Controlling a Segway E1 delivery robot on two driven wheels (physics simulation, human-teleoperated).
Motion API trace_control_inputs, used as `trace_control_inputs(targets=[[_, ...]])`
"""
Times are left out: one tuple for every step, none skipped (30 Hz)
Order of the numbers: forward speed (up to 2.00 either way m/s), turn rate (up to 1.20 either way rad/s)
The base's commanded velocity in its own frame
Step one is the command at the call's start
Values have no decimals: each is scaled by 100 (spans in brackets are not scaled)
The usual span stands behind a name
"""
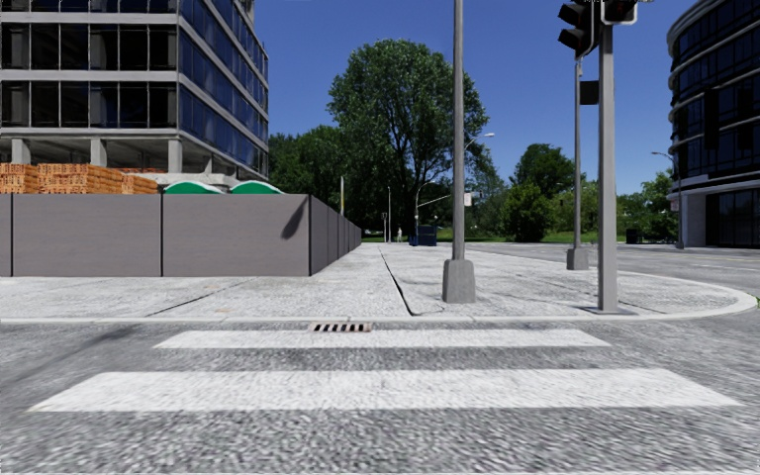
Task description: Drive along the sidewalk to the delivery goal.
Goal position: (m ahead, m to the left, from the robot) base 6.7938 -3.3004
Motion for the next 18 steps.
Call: trace_control_inputs(targets=[[200,0],[200,0],[200,0],[200,0],[200,0],[200,0],[200,0],[200,0],[200,0],[200,0],[200,0],[200,0],[200,0],[200,0],[200,0],[200,0],[200,0],[200,0]])
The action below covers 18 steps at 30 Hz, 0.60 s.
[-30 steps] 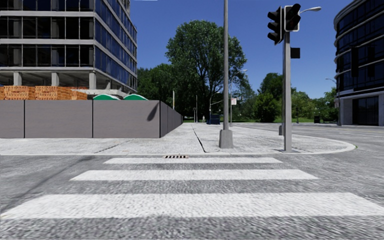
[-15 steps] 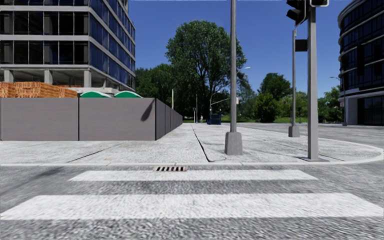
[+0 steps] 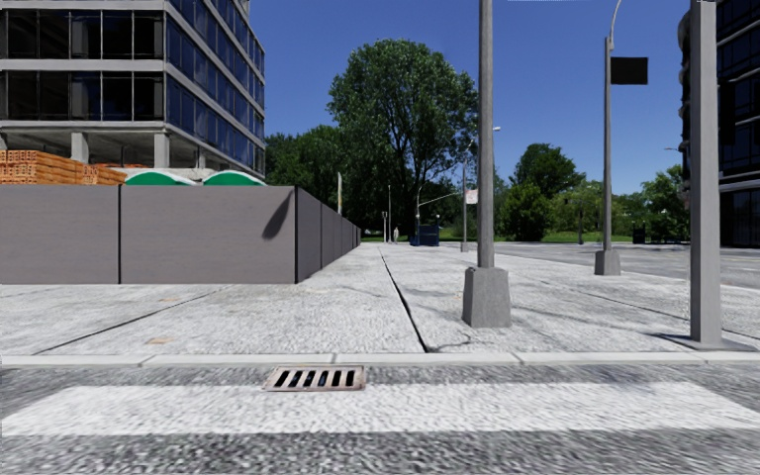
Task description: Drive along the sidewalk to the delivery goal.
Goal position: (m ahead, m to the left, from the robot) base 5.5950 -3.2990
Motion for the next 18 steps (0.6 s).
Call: trace_control_inputs(targets=[[200,0],[200,0],[200,0],[200,0],[200,0],[200,0],[200,0],[200,0],[200,0],[200,0],[200,0],[200,0],[200,0],[200,0],[200,0],[200,0],[200,0],[200,0]])
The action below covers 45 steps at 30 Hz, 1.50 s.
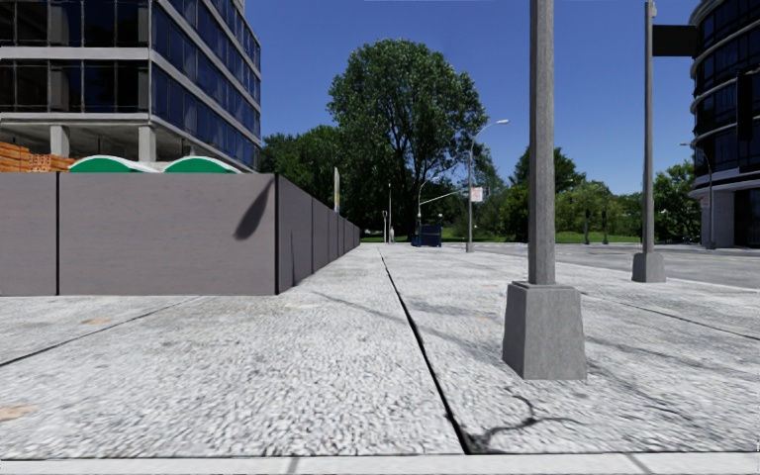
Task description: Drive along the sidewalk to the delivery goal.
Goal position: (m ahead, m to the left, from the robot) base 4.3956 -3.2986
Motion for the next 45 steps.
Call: trace_control_inputs(targets=[[200,0],[200,0],[200,0],[200,0],[200,0],[200,0],[200,0],[189,0],[189,0],[155,0],[137,0],[131,0],[131,0],[128,0],[128,0],[127,0],[127,0],[127,0],[127,0],[127,0],[127,0],[127,0],[127,0],[127,0],[127,0],[127,0],[127,0],[127,0],[127,0],[127,0],[127,0],[127,0],[127,0],[127,0],[127,-17],[127,-35],[127,-35],[127,-41],[127,-43],[127,-49],[127,-61],[128,-66],[128,-66],[128,-67],[129,-74]])
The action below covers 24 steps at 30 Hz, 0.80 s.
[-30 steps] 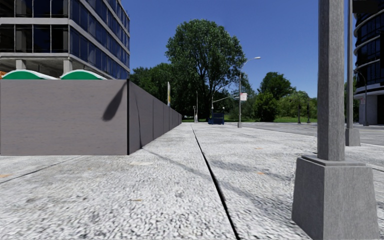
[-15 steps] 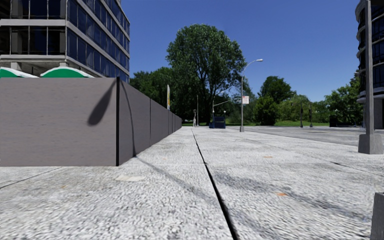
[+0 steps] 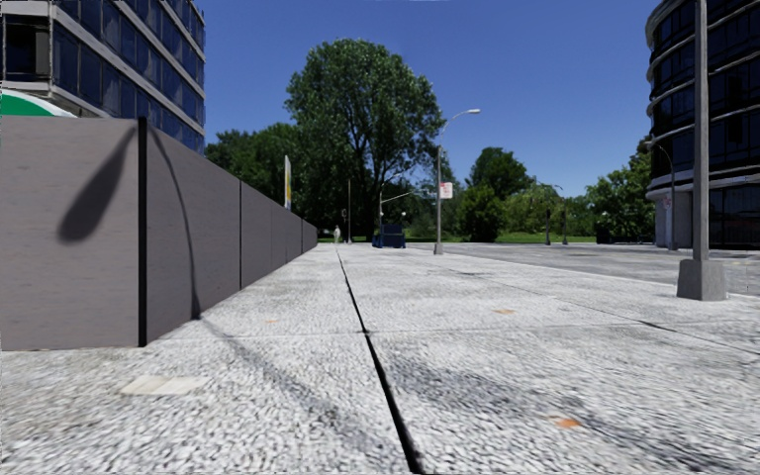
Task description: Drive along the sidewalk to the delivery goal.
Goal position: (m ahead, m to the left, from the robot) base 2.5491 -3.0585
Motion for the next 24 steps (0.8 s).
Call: trace_control_inputs(targets=[[130,-80],[131,-82],[131,-82],[131,-83],[131,-83],[131,-84],[132,-84],[132,-84],[133,-84],[135,-84],[135,-84],[136,-84],[136,-84],[138,-84],[138,-84],[138,-84],[139,-84],[139,-84],[139,-84],[139,-85],[139,-89],[139,-91],[139,-91],[139,-91]])
